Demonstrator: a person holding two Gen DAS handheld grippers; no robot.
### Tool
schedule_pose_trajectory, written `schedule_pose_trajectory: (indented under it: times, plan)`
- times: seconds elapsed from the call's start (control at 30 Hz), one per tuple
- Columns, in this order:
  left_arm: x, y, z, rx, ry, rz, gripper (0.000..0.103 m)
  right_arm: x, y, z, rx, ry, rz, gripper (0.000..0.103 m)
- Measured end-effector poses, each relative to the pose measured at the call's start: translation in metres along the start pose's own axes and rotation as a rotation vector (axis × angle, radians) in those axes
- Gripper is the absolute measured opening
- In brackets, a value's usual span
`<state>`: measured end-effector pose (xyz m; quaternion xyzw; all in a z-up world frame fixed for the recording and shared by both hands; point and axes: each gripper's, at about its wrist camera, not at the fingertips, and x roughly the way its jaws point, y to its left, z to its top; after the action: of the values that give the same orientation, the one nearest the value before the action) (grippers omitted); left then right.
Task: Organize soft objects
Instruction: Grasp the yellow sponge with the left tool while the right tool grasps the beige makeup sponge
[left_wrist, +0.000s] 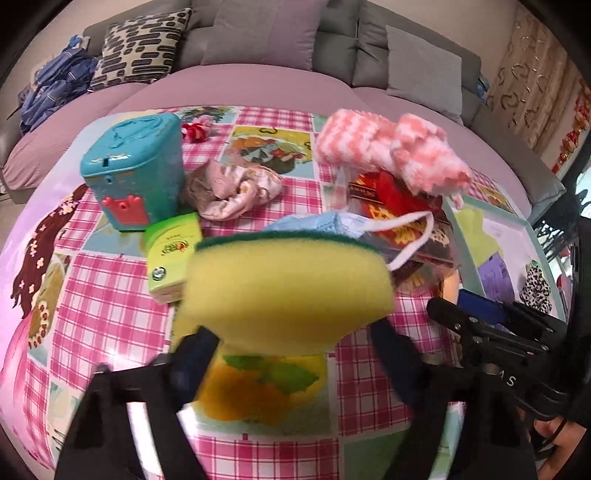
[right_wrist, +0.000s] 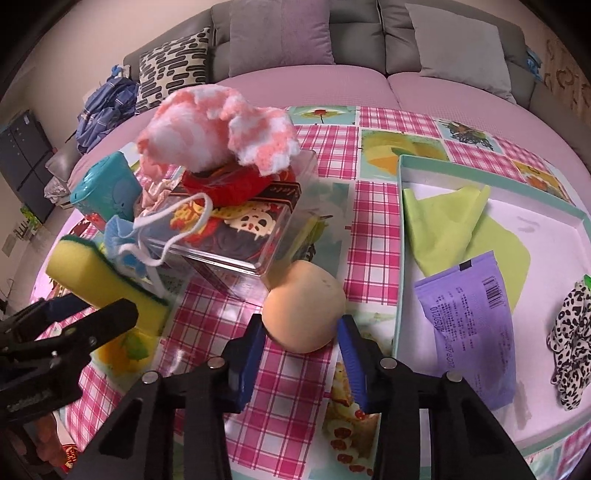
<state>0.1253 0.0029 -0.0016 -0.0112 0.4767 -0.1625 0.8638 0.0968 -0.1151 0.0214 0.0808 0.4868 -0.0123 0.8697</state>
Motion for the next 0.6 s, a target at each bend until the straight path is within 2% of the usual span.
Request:
schedule_pose_trajectory:
  times: [0.23,0.6]
  plan:
    - [-0.004,0.003,0.000,-0.007,-0.009,-0.005,0.061,0.000,-0.004,0.002,0.006,-0.010,0.005,0.035]
    - [-0.029,0.011,0.005,-0.028,-0.075,0.012,0.060,-0.008,-0.012,0.002,0.037,-0.046,0.018,0.023]
